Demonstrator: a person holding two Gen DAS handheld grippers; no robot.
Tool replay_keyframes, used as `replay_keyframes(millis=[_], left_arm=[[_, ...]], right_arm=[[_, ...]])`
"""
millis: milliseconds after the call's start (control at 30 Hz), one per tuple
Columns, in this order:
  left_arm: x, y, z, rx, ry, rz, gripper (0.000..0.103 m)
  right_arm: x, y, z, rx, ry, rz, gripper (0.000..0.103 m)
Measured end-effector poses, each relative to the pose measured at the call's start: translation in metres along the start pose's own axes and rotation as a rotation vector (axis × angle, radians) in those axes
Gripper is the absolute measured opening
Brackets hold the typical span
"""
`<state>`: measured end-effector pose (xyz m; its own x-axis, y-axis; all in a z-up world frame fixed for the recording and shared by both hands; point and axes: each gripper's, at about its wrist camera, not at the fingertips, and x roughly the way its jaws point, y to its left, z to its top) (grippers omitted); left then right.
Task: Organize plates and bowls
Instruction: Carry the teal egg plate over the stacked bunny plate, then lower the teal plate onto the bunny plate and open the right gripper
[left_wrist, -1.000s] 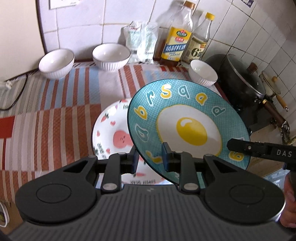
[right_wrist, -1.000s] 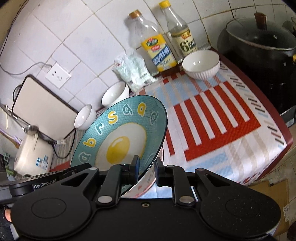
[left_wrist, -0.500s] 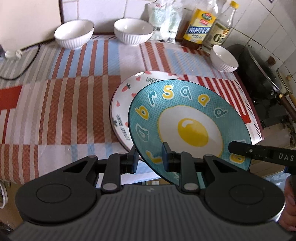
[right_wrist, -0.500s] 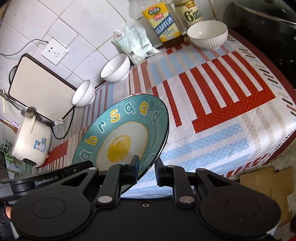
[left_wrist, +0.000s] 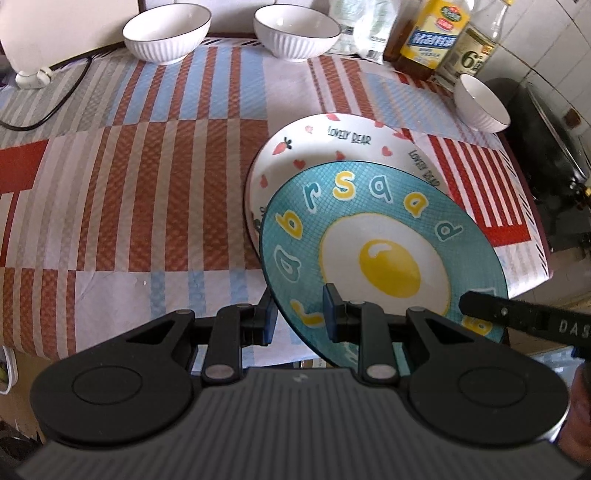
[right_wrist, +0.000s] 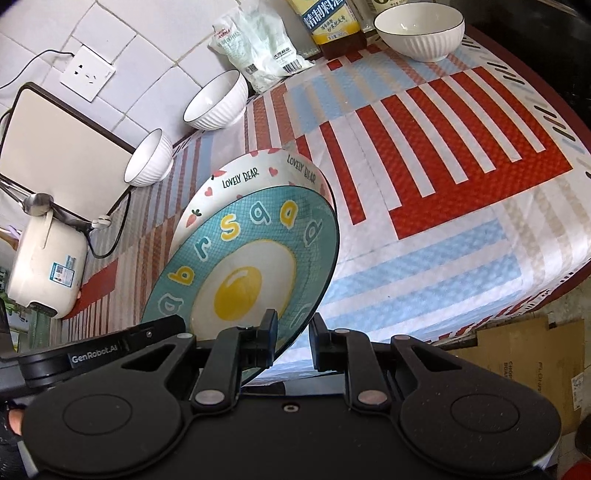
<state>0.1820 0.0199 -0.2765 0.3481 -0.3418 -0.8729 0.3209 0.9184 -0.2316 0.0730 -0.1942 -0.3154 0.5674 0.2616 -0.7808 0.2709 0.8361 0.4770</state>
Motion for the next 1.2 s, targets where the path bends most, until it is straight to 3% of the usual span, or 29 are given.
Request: replay_keyframes(millis=[400,600,833,1200], left_arm=[[0.008,0.003,0.005,-0.020,0.012,0.014,0.024],[0.011,-0.001,0.008,-0.013,0.014,0.019,0.024],[0.019,-0.006,0.019,-0.003,0.080,0.072,0.024],[0.024,-0.005,0.027,0.037,0.080,0.098,0.024]], right_arm=[[0.008,0.015,0.002,-0.054,0.017,-0.071,0.024],[0.014,0.028,0.005,-0.126,0.012,-0.149,0.031],[0.026,0.031,0.011,-0.156,0.030,-0.175,0.037],[0.039,0.035,0.014,-0.226,0.026,-0.178,0.046]])
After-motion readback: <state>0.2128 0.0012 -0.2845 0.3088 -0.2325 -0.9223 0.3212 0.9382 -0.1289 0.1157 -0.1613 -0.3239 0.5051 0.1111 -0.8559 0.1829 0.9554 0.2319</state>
